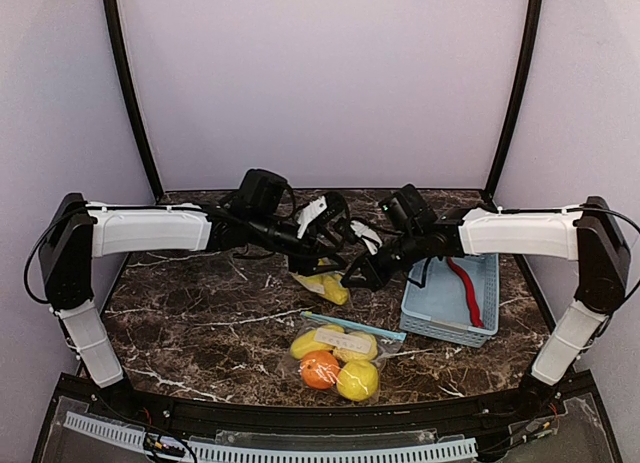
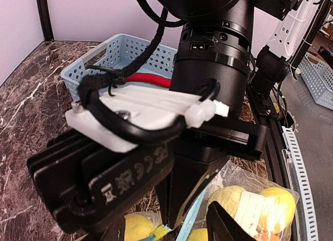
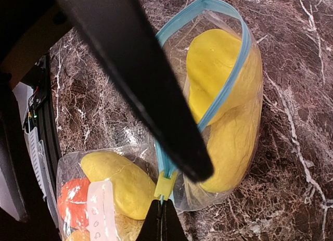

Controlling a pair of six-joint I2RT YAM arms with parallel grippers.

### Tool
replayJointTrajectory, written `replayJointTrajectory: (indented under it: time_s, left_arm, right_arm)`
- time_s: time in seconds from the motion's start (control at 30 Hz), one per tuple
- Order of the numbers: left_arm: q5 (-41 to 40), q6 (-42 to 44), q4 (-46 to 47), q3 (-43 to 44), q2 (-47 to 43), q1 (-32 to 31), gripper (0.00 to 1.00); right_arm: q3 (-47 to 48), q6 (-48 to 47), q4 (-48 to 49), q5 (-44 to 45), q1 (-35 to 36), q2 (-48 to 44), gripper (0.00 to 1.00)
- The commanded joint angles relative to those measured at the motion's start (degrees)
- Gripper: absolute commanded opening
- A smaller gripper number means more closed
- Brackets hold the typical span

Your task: Place the food in the zip-top bag and seal the zipper

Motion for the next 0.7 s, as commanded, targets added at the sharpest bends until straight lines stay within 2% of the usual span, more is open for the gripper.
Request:
replayJointTrajectory:
  time_s: [0.0, 0.47, 0.67]
  left_arm:
    - [3.40, 2.01, -6.99, 3.76, 2.32, -0.07, 0.52]
    - [3.97, -1.20, -10.07, 4.48, 4.64, -1.54, 0.50]
    - [3.98, -0.33, -13.83, 6.12, 5.91, -1.54, 0.41]
  right_arm:
    - [-1.27, 0.20, 2.33, -1.26, -0.48, -2.64, 0.00]
    - [-2.72, 0.67, 3.43, -2.54, -1.07, -4.00, 0.00]
    - [-2.90, 0.75, 3.47, -2.95, -1.36, -4.29, 0.00]
